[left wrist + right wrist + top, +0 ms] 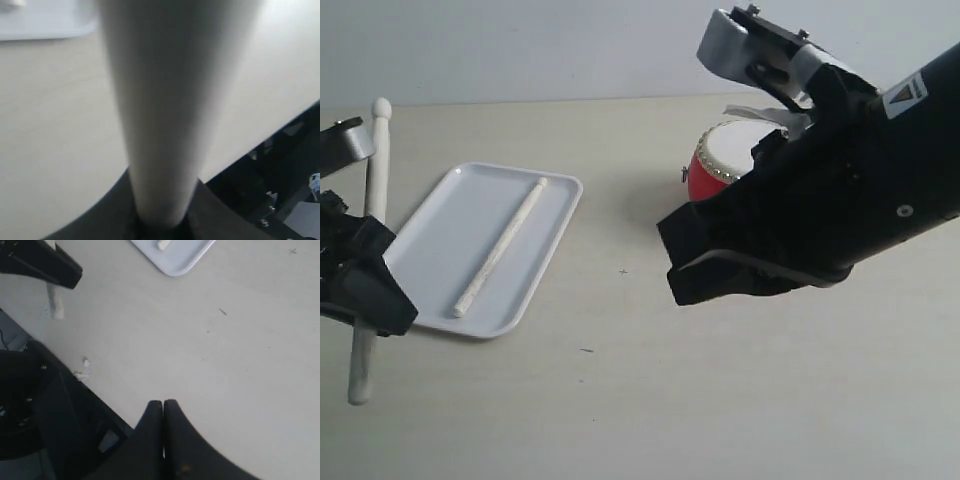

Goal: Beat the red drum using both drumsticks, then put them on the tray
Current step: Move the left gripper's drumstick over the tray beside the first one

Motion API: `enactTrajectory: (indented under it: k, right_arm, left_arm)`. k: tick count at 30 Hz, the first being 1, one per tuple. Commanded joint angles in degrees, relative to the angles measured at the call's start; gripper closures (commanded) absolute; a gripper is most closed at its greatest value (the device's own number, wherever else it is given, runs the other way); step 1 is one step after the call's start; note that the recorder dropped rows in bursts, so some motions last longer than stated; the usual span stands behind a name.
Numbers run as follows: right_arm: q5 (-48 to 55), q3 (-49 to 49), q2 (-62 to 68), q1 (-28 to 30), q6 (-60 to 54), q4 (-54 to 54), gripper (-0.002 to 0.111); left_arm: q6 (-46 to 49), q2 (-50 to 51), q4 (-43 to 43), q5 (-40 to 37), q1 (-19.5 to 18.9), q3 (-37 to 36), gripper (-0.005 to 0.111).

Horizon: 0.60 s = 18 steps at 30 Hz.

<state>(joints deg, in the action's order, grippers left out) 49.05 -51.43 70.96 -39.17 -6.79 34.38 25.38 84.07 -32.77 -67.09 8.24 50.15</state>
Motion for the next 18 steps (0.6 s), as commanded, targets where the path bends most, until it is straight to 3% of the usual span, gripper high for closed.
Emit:
enactTrajectory:
  k: [1,10,18]
  right_arm:
    - [0.72,0.22,-1.57,0.17,-1.05,2.27,0.108]
    - [2.15,0.22,-5.0,0.17,-2.63,1.86,0.108]
    - [3.18,0.22,-6.68,0.17,-2.63,-0.2,0.108]
  left_arm:
    - [-6.85,4.96,8.89,-0.84,-0.26,7.04,0.107]
    - [-9.37,16.09,15.33,2.37,-0.26,22.75,0.107]
    - [-9.49,26.09,17.12,9.29,-0.26,25.95,0.107]
